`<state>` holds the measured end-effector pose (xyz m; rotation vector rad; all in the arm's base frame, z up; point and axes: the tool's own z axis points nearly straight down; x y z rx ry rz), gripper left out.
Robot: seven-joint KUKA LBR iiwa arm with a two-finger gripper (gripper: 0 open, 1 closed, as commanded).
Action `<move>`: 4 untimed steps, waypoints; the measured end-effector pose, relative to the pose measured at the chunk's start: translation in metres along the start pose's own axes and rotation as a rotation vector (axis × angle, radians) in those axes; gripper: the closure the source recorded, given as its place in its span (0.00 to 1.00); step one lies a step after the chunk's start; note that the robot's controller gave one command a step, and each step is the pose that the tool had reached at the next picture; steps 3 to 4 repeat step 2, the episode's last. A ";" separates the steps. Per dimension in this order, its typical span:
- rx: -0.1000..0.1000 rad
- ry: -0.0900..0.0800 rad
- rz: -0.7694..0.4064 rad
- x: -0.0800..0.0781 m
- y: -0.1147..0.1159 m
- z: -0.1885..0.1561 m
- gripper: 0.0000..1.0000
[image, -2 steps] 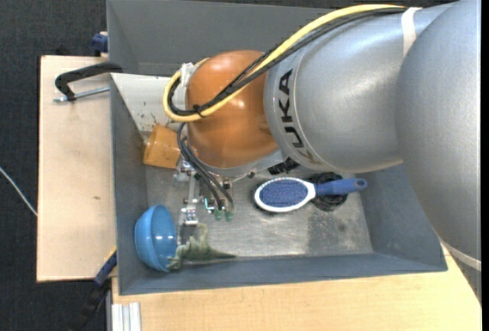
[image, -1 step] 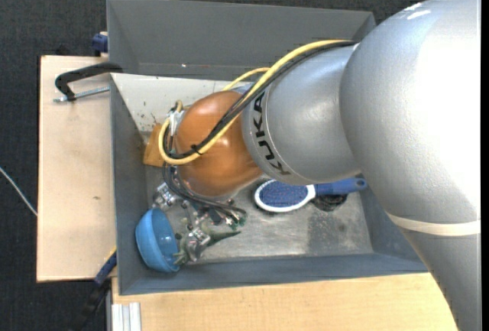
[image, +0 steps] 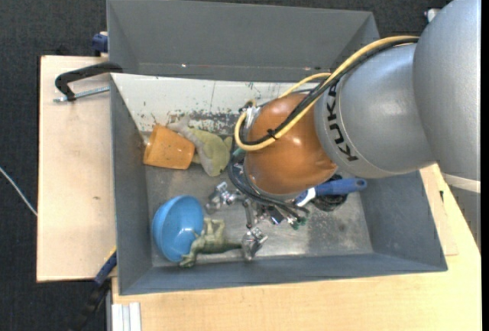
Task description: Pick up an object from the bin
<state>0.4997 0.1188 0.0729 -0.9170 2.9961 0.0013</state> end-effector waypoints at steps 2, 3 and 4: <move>0.003 -0.004 -0.289 -0.020 -0.013 -0.167 1.00; 0.003 -0.004 -0.289 -0.020 -0.013 -0.167 1.00; 0.003 -0.004 -0.289 -0.020 -0.013 -0.167 1.00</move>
Offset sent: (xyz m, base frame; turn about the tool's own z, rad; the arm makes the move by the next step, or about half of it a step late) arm 0.0000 0.0000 0.0000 0.0000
